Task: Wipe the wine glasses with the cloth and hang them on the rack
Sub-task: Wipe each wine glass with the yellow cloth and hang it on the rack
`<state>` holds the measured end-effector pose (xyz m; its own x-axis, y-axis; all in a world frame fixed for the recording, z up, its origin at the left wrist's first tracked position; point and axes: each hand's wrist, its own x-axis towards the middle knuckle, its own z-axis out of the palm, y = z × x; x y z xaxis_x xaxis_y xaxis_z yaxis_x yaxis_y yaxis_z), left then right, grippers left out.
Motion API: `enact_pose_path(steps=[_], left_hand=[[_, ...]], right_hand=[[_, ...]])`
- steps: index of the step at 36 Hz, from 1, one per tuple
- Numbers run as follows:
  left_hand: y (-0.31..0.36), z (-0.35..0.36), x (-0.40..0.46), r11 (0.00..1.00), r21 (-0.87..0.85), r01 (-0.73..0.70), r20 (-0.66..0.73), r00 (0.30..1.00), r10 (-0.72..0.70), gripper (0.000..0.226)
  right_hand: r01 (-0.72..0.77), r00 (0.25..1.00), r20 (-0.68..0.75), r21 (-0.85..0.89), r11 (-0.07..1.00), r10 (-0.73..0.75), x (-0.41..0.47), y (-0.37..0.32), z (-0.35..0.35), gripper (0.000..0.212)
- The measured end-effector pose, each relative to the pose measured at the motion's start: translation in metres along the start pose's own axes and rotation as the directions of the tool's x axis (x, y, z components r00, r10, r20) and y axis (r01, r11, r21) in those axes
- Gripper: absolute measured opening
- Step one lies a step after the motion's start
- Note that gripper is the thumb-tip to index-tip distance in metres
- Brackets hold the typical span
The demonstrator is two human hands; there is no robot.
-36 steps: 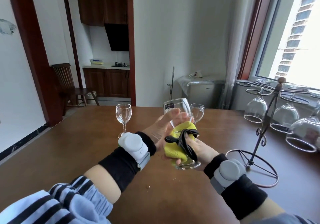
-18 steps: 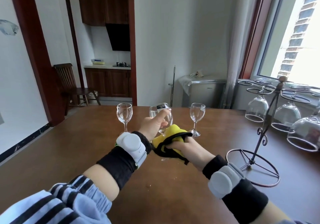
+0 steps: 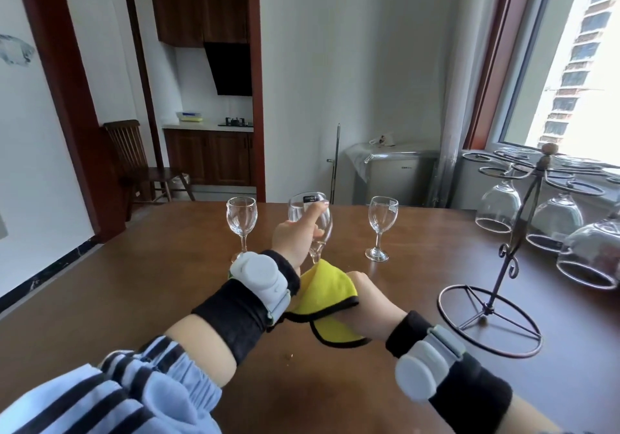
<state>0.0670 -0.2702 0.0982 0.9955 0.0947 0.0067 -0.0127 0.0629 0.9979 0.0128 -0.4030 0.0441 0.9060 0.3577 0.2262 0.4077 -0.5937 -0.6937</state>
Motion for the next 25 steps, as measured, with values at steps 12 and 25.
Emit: enact_pose_path(steps=[12,25], left_hand=[[0.01,0.002,0.008,0.9,-0.422,0.106,0.237,0.972,-0.004,0.055],[0.011,0.006,-0.009,0.912,-0.271,-0.309,0.04,0.943,0.331,0.04]], right_hand=[[0.154,0.988,-0.127,0.794,0.589,-0.088,-0.006,-0.026,0.002,0.029],[-0.073,0.932,0.111,0.99,-0.121,0.345,-0.001,-0.04,0.005,0.022]])
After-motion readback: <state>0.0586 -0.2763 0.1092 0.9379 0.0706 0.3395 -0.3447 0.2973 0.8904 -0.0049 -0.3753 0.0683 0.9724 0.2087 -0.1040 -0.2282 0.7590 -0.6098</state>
